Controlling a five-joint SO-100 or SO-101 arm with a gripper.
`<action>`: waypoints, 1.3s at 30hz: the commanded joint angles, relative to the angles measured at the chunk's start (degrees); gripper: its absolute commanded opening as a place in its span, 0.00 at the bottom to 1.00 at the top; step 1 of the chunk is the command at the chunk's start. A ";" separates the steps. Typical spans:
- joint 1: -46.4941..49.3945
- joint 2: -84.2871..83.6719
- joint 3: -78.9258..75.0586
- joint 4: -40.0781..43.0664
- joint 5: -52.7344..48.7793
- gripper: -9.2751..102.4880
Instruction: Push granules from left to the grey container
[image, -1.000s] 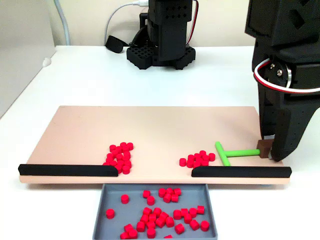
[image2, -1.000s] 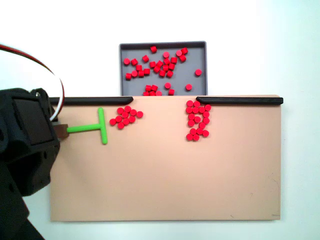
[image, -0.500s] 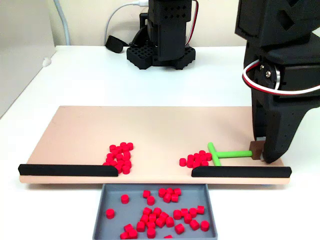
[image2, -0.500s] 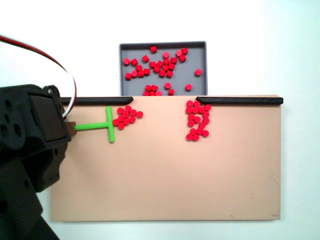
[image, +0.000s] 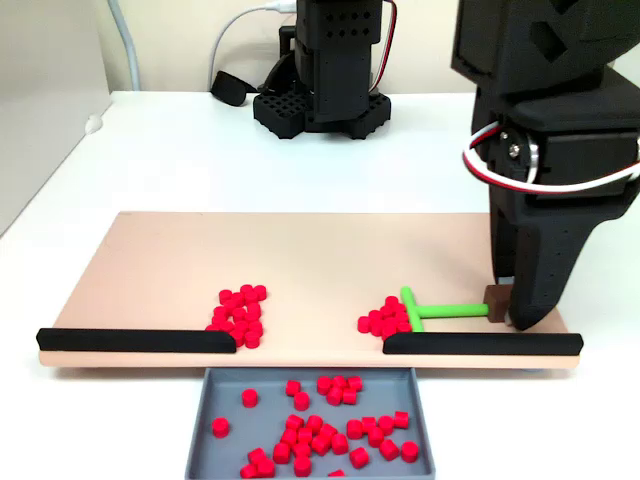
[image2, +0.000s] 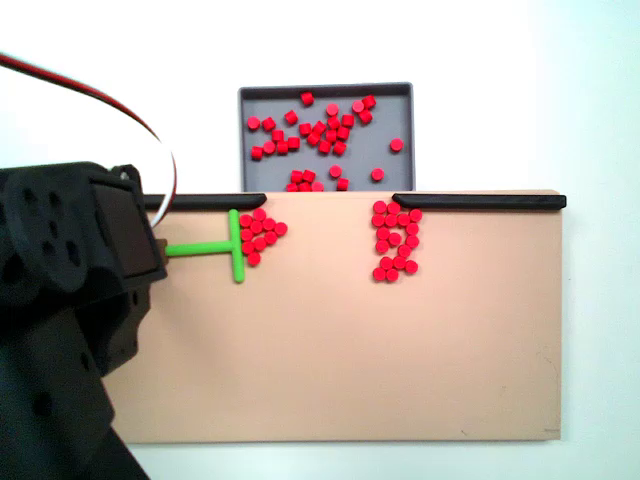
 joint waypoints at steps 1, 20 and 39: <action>0.88 1.67 0.35 -0.09 -0.70 0.08; 1.93 1.76 0.44 -0.09 -2.46 0.08; 3.08 1.93 0.53 0.00 -4.48 0.08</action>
